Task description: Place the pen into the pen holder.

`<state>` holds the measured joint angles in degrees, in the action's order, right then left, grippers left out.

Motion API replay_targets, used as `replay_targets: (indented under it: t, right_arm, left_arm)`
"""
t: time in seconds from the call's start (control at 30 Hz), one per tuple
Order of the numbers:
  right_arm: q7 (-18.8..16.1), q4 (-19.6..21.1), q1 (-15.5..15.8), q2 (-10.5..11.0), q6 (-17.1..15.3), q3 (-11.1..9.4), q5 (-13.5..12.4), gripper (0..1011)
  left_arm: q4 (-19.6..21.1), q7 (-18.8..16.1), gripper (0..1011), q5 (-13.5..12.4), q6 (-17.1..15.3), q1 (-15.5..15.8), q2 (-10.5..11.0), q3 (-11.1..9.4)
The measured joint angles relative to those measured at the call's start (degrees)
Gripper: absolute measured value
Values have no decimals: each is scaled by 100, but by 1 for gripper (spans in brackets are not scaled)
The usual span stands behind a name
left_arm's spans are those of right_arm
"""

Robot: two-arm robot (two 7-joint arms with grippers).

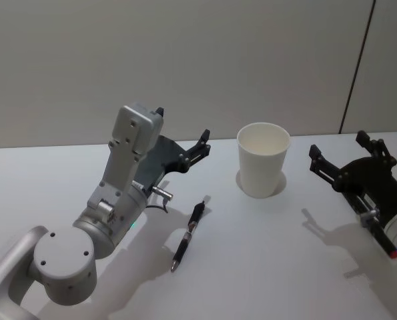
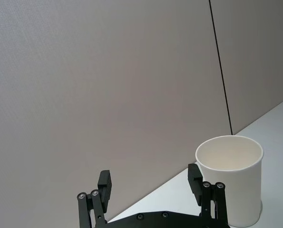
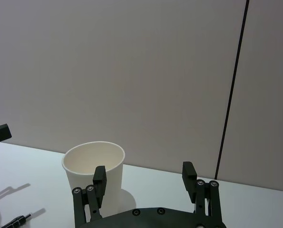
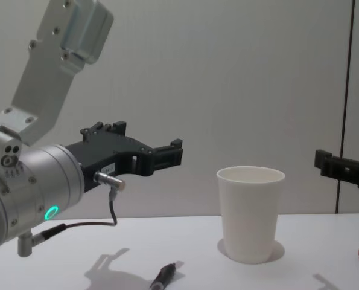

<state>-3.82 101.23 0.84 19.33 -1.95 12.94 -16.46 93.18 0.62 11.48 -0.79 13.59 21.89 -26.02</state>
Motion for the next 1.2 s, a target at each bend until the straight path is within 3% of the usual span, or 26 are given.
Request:
replay_targets:
  t: [1.2]
  right_arm:
    - [0,0,0,0,0,0,0,1002]
  left_arm:
    - [0,0,1001,0,0,0,0,0]
